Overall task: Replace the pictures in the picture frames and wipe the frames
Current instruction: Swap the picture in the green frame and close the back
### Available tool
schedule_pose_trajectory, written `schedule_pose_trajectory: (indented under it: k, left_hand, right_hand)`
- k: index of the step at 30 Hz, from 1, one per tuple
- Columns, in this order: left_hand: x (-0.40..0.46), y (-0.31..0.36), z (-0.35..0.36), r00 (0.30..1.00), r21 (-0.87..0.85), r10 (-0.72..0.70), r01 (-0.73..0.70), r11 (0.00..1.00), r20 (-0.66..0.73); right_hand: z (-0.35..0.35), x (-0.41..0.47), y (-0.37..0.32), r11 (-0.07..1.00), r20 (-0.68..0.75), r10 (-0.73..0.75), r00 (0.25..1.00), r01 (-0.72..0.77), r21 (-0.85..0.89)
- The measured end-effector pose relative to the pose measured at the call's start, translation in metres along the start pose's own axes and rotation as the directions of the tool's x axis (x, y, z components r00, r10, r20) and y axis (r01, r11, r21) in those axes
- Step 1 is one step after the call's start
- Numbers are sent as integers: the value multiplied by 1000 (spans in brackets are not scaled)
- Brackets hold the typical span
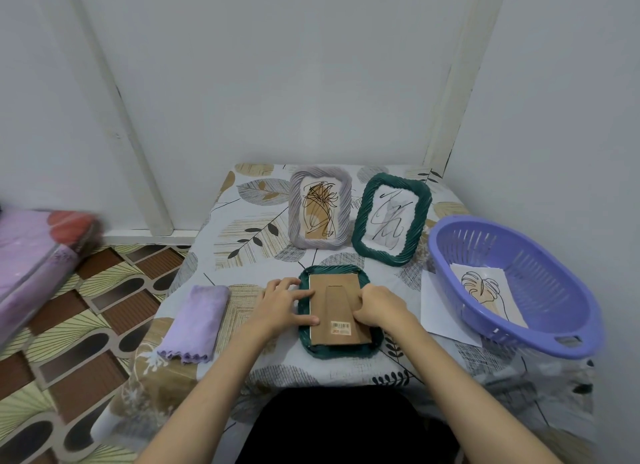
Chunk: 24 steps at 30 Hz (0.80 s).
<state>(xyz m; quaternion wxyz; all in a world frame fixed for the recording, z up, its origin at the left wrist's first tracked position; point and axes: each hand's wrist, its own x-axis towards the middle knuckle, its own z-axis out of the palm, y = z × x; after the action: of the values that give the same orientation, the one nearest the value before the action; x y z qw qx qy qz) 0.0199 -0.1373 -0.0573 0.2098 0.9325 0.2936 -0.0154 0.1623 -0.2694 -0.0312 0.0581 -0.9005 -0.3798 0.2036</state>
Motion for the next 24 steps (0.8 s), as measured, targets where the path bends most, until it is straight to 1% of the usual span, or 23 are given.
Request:
schedule_pose_trajectory:
  k: [3,6,8,11,17,19,21,24]
  left_hand:
    - [0,1,0,1000,11,-6,6,1000,0]
    - [0,2,0,1000,41,-2,2,999,1]
    - [-1,3,-1,1000,44,2,-3,999,12]
    - [-3,3,0,1000,61,15,-16,998,19]
    - [-7,2,8,999,101,40,-39,994,-14]
    - [-7,0,8,999,69,30,-31,997,19]
    - [-6,-1,7,999,60,21,-24,998,50]
    - [-6,0,7,998,55,10,-14,998,59]
  right_hand:
    - [-9,-2,7,999,38,-31,999,32,-34]
    - [-16,-5,19,996,114,-88,990,86,20]
    - [-14,-4,25,994,122,-103,987,96,55]
    - [-7,0,30,992,105,-105,989,97,77]
    - [-1,1,37,976,57,-161,985,150,156]
    - [1,-1,39,971,14,-179,984,175,162]
    - [3,-4,42,962,-59,-219,974,225,152]
    - [6,-13,49,938,-120,-299,947,315,145]
